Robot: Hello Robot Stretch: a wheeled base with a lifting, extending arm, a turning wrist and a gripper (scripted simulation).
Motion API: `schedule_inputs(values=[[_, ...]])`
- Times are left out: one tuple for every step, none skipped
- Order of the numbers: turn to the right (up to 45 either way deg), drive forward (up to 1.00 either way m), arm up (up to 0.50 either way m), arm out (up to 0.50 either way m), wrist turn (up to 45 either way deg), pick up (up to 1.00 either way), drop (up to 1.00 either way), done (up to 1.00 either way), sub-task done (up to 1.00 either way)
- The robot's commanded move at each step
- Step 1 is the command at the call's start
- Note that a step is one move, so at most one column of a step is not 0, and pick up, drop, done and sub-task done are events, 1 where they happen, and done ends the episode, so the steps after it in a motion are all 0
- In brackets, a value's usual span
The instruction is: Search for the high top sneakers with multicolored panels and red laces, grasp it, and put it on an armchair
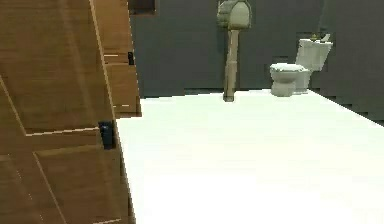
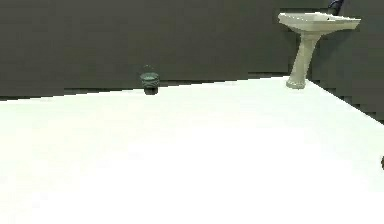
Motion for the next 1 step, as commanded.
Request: schedule_inputs(values=[[0.0, 0.8, 0.0, 0.0, 0.0, 0.0, 0.0, 0.0, 0.0]])
